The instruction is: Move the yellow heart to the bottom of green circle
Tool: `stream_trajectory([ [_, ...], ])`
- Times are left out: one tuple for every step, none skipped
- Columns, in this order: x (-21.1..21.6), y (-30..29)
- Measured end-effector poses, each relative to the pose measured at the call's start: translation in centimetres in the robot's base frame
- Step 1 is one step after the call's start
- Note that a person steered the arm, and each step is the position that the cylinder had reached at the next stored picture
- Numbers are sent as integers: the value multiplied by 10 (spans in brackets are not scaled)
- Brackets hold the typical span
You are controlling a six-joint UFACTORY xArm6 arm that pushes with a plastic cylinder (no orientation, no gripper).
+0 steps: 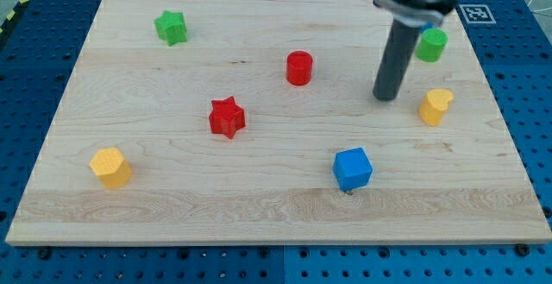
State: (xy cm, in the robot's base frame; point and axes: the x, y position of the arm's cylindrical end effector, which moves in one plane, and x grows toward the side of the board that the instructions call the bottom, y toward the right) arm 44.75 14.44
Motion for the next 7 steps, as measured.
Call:
stream_trajectory([
  [62, 12],
  [78, 37],
  [69, 46],
  [48, 56],
  [25, 64],
  [22, 64],
  [12, 64],
])
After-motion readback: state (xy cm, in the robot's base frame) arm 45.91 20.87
